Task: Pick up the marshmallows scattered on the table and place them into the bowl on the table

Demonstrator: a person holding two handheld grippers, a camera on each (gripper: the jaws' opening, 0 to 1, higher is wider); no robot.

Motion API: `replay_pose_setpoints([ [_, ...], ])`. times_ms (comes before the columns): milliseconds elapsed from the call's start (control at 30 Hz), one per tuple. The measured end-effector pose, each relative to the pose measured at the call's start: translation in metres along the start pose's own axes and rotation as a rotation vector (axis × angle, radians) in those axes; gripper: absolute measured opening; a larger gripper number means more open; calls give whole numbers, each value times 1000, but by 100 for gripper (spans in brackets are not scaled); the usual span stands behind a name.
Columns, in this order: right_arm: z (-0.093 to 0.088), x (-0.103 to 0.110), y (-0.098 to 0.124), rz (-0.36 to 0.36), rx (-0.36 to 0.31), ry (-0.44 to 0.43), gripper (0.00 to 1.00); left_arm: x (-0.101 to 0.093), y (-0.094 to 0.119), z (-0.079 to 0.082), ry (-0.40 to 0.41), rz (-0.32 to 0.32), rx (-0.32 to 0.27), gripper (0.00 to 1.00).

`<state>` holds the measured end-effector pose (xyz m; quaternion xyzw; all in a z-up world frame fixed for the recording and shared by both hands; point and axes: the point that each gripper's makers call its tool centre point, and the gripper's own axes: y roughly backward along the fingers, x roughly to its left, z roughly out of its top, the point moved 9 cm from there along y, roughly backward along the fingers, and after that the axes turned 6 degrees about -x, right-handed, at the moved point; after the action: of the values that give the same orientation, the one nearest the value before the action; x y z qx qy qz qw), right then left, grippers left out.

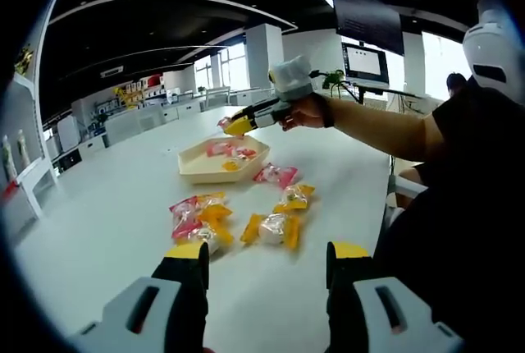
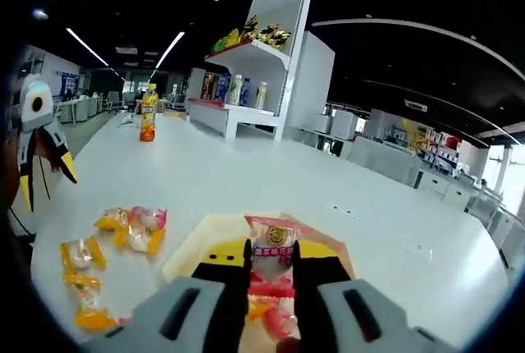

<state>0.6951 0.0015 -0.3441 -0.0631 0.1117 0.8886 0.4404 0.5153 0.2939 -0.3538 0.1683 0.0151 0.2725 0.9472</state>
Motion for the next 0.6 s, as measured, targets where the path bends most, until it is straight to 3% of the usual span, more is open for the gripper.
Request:
replay_pose_setpoints([
  [600,-9,8,1,12,21,-27,20,-1,1,-2,7,1,-2,57],
])
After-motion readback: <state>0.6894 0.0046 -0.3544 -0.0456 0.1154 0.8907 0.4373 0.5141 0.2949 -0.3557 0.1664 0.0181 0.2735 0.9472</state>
